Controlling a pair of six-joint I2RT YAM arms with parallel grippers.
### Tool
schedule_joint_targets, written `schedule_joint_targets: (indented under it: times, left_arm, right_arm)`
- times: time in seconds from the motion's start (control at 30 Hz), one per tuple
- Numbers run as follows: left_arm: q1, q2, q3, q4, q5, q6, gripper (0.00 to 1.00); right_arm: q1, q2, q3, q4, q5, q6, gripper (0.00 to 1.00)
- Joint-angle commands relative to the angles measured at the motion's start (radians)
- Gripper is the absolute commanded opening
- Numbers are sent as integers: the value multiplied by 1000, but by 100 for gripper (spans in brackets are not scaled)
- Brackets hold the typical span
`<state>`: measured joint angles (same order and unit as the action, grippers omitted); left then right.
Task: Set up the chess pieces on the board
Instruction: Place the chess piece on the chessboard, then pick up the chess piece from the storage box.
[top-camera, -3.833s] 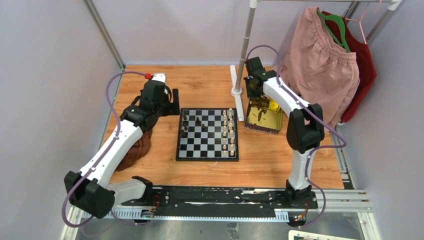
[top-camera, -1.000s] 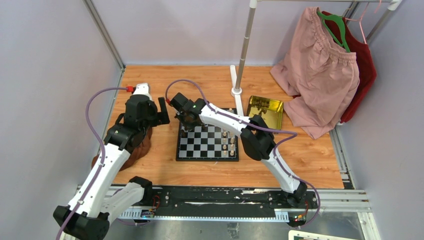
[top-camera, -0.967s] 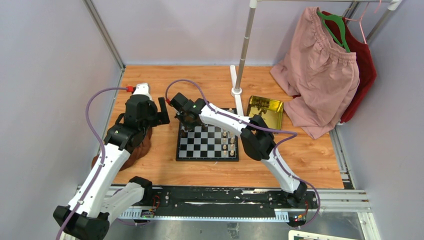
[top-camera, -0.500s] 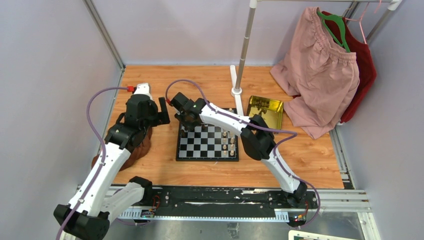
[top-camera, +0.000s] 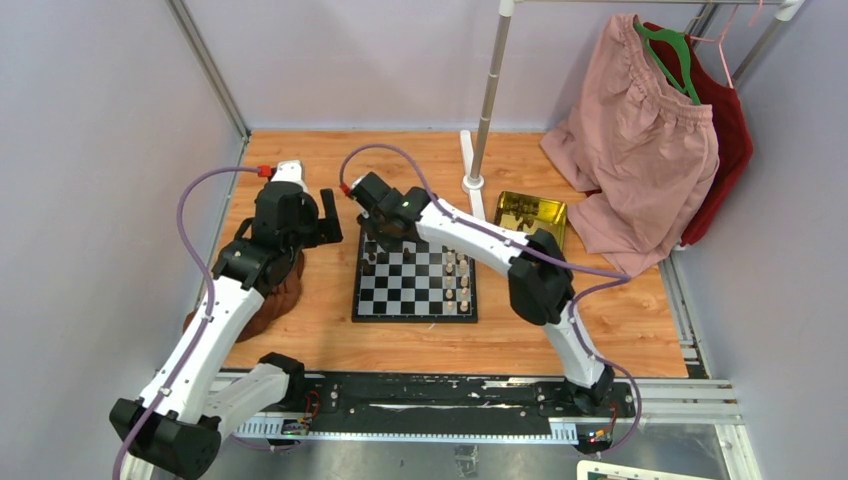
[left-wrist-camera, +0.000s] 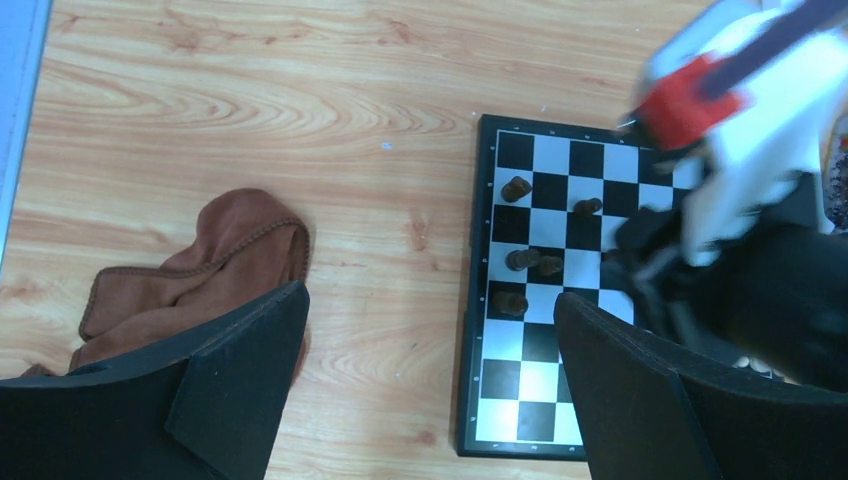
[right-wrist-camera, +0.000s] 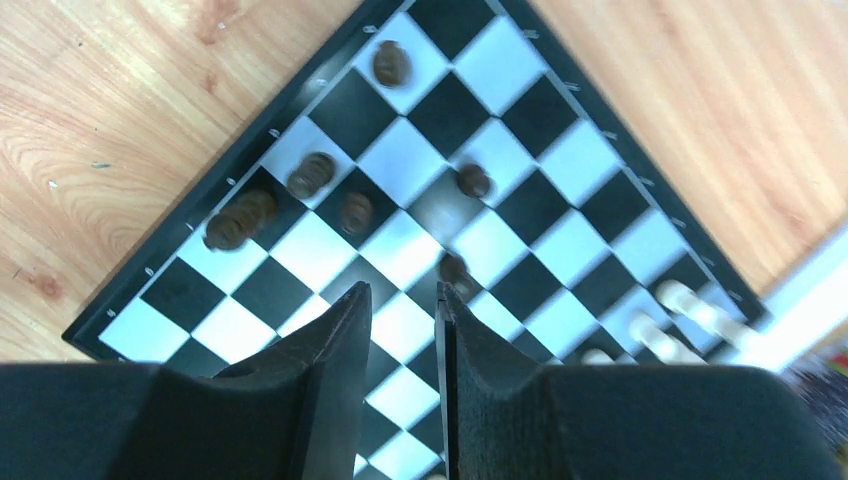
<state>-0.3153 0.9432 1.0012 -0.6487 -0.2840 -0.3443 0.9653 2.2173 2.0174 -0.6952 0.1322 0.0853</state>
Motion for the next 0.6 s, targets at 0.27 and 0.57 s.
schedule_joint_targets:
  times: [0.27, 0.57]
  left_arm:
    - [8, 35, 25, 39, 40, -14, 100]
    - [8, 38, 11, 40, 42, -21, 100]
  right_arm:
    - [-293, -323, -240, 19, 170, 87, 33]
    - [-515, -341, -375, 19, 186, 145, 31]
